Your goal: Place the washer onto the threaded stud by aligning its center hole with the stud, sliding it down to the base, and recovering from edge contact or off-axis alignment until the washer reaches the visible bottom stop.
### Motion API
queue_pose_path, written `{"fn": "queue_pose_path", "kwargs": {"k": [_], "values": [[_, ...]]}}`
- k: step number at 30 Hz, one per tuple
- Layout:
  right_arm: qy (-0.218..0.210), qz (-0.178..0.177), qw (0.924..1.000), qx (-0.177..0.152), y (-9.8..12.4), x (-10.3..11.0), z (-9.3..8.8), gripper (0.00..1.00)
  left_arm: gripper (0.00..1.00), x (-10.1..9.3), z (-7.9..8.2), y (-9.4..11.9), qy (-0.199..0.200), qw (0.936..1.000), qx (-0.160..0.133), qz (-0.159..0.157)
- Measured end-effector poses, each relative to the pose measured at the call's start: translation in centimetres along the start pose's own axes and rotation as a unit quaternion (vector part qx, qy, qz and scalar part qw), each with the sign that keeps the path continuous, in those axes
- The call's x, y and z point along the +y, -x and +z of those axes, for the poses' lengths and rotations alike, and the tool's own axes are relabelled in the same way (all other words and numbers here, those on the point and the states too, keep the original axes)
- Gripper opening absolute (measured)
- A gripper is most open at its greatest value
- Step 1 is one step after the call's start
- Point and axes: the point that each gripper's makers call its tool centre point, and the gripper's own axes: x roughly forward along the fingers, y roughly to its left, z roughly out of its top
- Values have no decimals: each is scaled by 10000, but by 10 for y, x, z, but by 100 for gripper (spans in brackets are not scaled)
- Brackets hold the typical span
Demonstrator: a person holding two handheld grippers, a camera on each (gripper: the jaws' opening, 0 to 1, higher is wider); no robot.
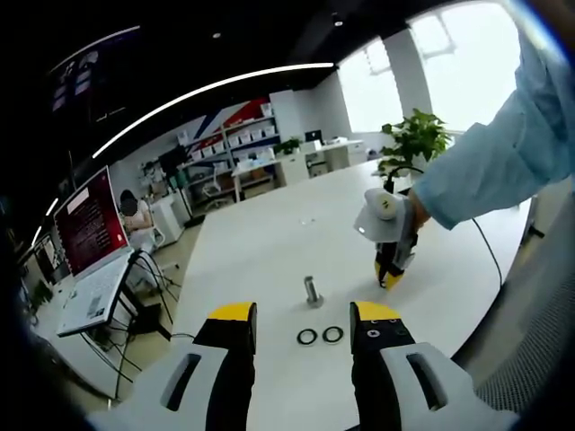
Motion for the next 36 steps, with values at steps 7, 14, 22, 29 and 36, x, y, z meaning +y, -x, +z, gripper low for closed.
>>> {"fn": "queue_pose_path", "kwargs": {"k": [7,14,22,29,36], "values": [[-39,-56,10000,1,0,-1,0,13,40,0,1,0,4,10000,-14,10],[-165,9,9997,-190,15,3,6,13,40,0,1,0,-4,10000,-10,-14],[-178,11,9993,-337,33,7,12,13,40,1,2,1,-16,10000,-59,10],[-73,-45,9992,-393,49,10,15,13,40,-1,2,1,-46,10000,-45,-16],[-45,-58,9988,-492,66,14,17,13,40,-1,4,1,-75,9999,-68,-26]]}}
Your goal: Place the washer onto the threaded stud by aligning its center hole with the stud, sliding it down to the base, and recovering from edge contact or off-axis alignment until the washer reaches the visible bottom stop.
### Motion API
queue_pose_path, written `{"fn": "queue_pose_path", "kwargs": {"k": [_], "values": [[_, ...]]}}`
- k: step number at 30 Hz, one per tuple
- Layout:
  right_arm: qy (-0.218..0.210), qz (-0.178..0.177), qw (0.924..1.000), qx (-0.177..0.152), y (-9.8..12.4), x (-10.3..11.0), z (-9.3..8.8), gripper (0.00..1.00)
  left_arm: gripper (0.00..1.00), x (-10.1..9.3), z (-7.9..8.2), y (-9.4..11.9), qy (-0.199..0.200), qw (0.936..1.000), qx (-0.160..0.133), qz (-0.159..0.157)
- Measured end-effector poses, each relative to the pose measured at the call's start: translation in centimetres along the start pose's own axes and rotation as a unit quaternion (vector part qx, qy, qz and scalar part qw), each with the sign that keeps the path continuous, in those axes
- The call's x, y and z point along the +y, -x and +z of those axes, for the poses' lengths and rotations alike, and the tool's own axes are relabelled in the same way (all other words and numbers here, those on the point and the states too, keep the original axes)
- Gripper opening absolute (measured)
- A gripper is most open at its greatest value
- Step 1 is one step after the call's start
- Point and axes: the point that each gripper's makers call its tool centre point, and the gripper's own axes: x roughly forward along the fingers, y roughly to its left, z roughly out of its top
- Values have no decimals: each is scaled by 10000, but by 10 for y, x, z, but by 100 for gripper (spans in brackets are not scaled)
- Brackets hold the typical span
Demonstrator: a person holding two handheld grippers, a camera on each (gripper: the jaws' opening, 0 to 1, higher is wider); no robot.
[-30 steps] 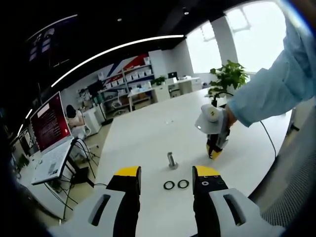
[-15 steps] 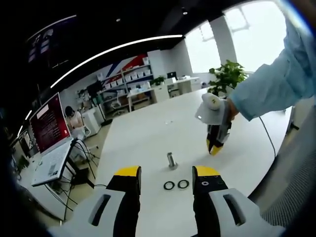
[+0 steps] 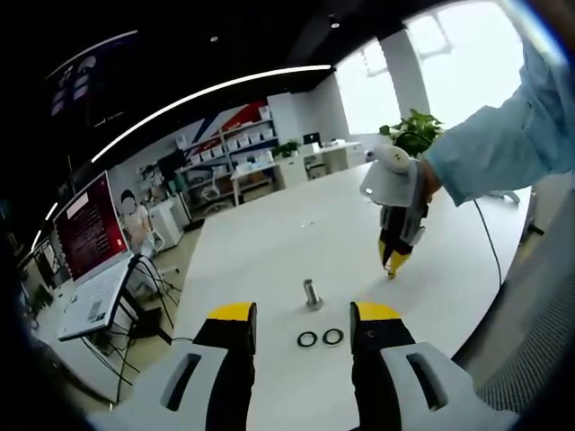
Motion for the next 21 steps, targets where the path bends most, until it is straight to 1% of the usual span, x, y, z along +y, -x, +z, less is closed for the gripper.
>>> {"fn": "queue_pose_path", "kwargs": {"k": [2,6,13,15,18,21], "values": [[55,-60,10000,9,6,-1,0,13,40,0,0,0,-6,10000,-1,-2],[76,-59,9999,-47,15,-2,0,13,40,0,1,1,13,10000,-30,5],[113,-178,9997,84,26,-6,-16,13,40,1,2,1,27,10000,-58,20],[61,-174,9998,70,29,-8,-19,13,40,0,2,1,10,10000,-57,10],[-68,-265,9996,51,34,-15,-24,13,40,0,3,1,20,10000,-64,14],[-114,-294,9995,73,35,-18,-27,13,40,0,3,1,8,10000,-63,1]]}}
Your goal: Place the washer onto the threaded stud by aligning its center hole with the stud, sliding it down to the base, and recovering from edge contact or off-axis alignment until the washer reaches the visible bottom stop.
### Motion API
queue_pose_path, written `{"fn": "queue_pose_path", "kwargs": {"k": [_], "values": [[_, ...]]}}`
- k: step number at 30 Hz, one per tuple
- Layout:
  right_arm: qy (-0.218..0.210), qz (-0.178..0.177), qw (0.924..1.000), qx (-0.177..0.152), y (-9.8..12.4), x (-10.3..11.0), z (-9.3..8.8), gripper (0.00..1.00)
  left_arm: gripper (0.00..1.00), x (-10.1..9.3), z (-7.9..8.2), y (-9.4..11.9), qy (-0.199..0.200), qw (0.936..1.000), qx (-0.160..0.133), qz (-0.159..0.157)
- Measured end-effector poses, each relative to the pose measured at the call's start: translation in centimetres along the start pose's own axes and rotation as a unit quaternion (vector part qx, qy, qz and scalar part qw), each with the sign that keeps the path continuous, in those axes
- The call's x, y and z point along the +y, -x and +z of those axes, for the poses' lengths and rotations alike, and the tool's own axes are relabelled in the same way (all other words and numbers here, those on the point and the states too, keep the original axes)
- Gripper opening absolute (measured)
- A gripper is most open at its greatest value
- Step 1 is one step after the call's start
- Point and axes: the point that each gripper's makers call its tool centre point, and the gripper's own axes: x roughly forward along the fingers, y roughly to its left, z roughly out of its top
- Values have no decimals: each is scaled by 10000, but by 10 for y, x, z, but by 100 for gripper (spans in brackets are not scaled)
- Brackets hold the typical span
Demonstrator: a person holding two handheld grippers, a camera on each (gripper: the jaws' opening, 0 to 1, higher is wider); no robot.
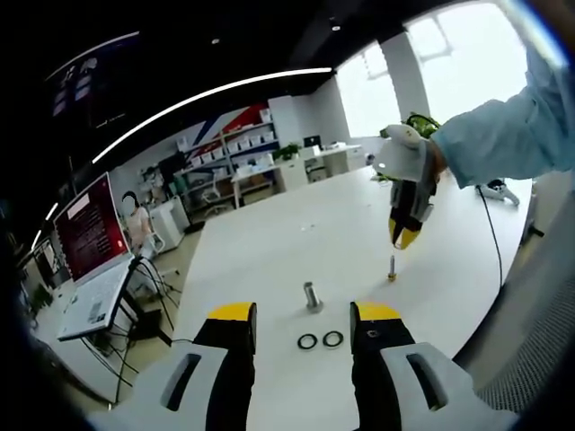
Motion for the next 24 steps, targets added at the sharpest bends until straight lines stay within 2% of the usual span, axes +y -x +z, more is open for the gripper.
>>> {"fn": "queue_pose_path", "kwargs": {"k": [8,24], "values": [[57,-22,9998,192,-11,-4,-6,13,40,1,0,0,5,10000,-8,14],[-18,-8,9997,246,-29,-5,-4,13,40,0,-1,0,18,10000,19,6]]}}
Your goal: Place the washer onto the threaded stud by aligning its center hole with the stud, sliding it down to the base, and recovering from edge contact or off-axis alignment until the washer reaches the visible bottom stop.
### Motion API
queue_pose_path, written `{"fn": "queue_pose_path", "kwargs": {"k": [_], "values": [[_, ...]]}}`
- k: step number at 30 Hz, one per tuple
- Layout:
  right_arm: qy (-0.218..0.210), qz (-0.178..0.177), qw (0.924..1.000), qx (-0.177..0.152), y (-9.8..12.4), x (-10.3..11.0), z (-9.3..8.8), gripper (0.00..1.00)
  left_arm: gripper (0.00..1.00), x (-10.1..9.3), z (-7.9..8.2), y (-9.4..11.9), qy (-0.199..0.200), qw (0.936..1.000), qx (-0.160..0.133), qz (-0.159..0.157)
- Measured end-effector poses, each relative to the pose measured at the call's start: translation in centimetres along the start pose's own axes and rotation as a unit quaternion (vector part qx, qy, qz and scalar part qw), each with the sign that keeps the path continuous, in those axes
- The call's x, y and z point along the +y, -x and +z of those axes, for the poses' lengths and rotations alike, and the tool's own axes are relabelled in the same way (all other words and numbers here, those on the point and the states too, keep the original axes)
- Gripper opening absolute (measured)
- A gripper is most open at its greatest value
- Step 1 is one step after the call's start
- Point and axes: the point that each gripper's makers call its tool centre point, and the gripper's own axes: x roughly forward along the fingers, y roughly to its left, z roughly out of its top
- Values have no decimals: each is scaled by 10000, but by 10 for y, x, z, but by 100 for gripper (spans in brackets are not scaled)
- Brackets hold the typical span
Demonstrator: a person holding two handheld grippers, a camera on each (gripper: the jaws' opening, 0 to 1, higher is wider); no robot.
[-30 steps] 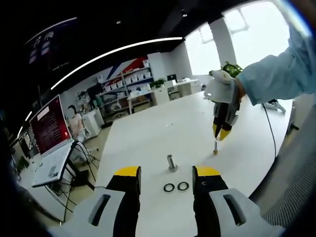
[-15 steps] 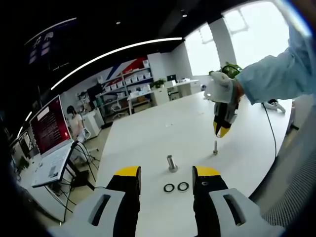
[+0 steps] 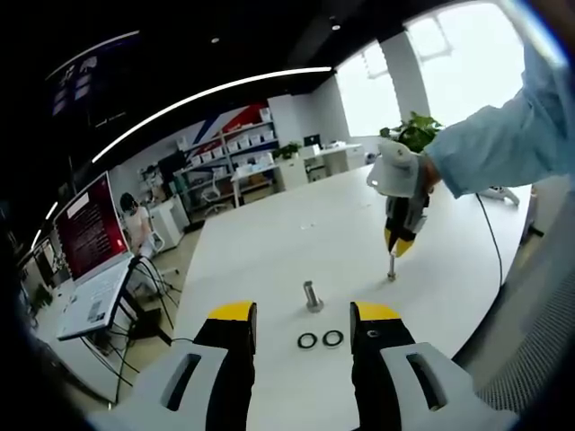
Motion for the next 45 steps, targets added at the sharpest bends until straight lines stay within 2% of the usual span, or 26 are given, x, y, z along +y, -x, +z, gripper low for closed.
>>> {"fn": "queue_pose_path", "kwargs": {"k": [2,30,33,45], "values": [[69,-28,9999,138,-3,-1,-3,13,40,1,0,0,18,10000,-10,13],[4,73,9994,341,-22,2,-13,13,40,1,-2,-1,23,10000,40,5],[41,192,9994,274,-22,6,-12,13,40,1,-3,-1,27,10000,47,7],[6,57,9998,201,-14,3,-13,15,40,0,-3,-1,-7,10000,77,-24]]}}
